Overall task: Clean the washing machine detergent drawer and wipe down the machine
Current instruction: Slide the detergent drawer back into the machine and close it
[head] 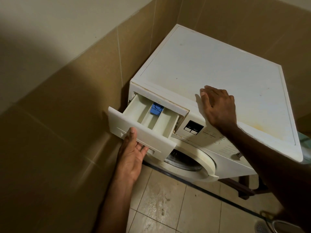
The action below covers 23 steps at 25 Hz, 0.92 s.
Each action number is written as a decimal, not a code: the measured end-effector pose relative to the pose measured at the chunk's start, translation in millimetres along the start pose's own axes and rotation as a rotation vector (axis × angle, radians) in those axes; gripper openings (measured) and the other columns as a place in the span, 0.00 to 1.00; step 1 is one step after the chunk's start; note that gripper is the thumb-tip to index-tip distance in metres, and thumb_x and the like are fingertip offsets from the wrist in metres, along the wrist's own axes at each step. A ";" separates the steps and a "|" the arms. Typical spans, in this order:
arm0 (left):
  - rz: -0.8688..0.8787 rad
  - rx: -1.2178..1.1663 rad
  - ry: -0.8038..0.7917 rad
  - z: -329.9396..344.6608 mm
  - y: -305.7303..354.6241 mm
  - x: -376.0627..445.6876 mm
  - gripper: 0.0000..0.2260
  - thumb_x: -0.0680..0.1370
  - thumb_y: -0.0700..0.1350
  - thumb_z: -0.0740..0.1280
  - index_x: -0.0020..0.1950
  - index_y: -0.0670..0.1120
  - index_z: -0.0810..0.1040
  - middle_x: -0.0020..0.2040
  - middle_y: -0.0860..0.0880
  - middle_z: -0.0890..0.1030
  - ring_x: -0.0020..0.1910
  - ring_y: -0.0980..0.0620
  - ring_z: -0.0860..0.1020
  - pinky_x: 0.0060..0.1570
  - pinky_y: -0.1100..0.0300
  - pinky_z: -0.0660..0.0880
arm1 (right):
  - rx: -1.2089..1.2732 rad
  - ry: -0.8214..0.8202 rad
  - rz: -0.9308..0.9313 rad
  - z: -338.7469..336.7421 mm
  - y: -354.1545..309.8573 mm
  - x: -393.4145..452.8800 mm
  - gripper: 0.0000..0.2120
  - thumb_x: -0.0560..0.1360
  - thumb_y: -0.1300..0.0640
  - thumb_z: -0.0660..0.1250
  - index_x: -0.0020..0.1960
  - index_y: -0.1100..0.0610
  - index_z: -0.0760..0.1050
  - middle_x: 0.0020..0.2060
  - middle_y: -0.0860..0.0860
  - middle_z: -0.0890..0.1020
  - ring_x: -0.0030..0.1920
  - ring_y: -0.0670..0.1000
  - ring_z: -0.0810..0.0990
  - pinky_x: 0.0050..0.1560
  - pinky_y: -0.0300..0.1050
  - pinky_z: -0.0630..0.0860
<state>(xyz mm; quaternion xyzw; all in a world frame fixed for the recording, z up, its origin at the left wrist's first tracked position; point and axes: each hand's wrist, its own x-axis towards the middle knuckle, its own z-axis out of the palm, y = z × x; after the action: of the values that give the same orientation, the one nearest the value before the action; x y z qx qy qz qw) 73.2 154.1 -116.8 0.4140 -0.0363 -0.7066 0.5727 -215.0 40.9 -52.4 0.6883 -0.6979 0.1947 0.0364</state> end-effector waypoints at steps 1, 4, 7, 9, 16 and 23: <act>-0.002 0.000 -0.004 -7.3 0.0 -6.7 0.31 0.74 0.53 0.71 0.76 0.52 0.70 0.67 0.42 0.82 0.66 0.44 0.82 0.63 0.47 0.80 | -0.004 -0.003 -0.001 -0.3 -0.3 -0.1 0.19 0.87 0.46 0.53 0.66 0.50 0.79 0.70 0.48 0.79 0.69 0.56 0.75 0.64 0.56 0.69; -0.009 0.007 -0.025 -14.3 -1.2 -17.1 0.30 0.74 0.52 0.71 0.76 0.51 0.71 0.67 0.41 0.82 0.66 0.44 0.82 0.64 0.46 0.78 | -0.007 0.002 -0.010 -1.0 0.4 0.2 0.19 0.87 0.46 0.53 0.66 0.50 0.79 0.70 0.49 0.79 0.69 0.57 0.75 0.64 0.58 0.69; -0.011 0.000 -0.021 -13.9 -1.9 -16.5 0.29 0.75 0.51 0.70 0.76 0.50 0.70 0.67 0.42 0.82 0.65 0.43 0.82 0.64 0.46 0.79 | 0.001 0.012 -0.017 -1.0 1.1 -0.4 0.19 0.87 0.47 0.53 0.66 0.50 0.79 0.70 0.49 0.80 0.69 0.57 0.75 0.64 0.58 0.69; -0.014 -0.001 -0.023 -13.4 0.0 -14.2 0.29 0.76 0.52 0.69 0.77 0.51 0.70 0.67 0.42 0.82 0.66 0.44 0.81 0.64 0.47 0.79 | -0.004 0.014 -0.014 0.8 1.5 0.2 0.18 0.87 0.47 0.53 0.64 0.49 0.79 0.69 0.48 0.80 0.68 0.57 0.75 0.63 0.56 0.69; -0.027 -0.032 -0.035 21.8 0.0 18.1 0.30 0.75 0.51 0.72 0.76 0.49 0.71 0.66 0.40 0.83 0.65 0.41 0.82 0.61 0.45 0.81 | -0.005 0.015 -0.012 -0.5 0.9 0.7 0.18 0.87 0.48 0.54 0.65 0.50 0.80 0.70 0.48 0.80 0.68 0.57 0.75 0.63 0.55 0.69; -0.027 0.015 -0.060 72.6 -0.1 67.1 0.27 0.76 0.52 0.72 0.74 0.48 0.73 0.67 0.40 0.82 0.66 0.42 0.81 0.66 0.45 0.78 | -0.024 0.014 -0.009 0.8 2.7 1.9 0.18 0.86 0.47 0.54 0.66 0.50 0.80 0.70 0.48 0.79 0.68 0.55 0.75 0.61 0.54 0.68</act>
<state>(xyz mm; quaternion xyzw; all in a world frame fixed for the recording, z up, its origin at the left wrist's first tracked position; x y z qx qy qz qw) 27.5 67.2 -105.8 0.3977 -0.0533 -0.7259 0.5587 -217.5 38.8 -53.2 0.6894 -0.6969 0.1909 0.0502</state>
